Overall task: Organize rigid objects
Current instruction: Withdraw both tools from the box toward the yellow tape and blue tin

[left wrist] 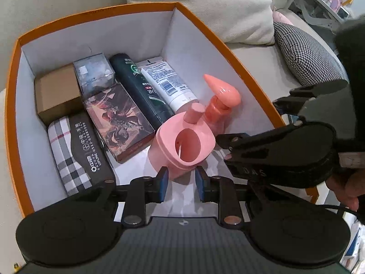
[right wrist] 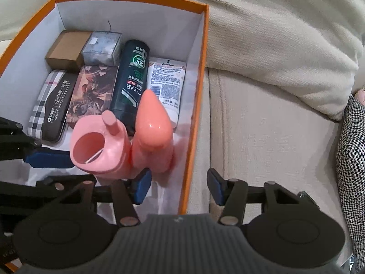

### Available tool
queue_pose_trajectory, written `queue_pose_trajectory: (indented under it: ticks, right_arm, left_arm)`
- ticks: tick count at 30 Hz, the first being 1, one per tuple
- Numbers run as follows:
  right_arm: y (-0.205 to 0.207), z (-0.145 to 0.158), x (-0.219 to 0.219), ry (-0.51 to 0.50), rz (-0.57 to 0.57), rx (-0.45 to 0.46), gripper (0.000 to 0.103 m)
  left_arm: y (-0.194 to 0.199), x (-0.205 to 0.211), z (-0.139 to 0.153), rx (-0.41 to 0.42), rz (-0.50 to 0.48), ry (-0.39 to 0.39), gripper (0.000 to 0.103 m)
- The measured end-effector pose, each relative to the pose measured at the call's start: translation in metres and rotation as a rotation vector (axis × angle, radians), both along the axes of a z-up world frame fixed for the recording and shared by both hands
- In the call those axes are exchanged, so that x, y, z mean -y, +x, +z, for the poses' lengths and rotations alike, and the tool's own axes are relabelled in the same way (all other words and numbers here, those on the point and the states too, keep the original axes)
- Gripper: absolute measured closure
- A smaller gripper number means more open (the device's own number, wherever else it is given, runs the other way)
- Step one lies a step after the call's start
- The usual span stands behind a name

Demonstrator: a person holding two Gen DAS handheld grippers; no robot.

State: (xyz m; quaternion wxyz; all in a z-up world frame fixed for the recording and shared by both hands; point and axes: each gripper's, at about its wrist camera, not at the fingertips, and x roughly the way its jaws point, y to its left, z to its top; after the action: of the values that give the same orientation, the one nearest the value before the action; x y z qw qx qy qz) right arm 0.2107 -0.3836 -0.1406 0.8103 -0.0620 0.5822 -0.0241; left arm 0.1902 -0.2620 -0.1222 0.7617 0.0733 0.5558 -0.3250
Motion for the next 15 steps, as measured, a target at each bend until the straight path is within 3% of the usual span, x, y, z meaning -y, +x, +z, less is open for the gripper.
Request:
queue_pose_trajectory:
  ticks: [9, 15]
  right_arm:
    - [-0.027, 0.027, -0.006, -0.007, 0.013, 0.038, 0.045]
    - [-0.056, 0.074, -0.017, -0.006, 0.021, 0.176, 0.042]
  left_arm:
    - [-0.012, -0.01, 0.025, 0.021, 0.011, -0.015, 0.067]
    - [-0.028, -0.036, 0.067, 0.099, 0.057, -0.086, 0.066]
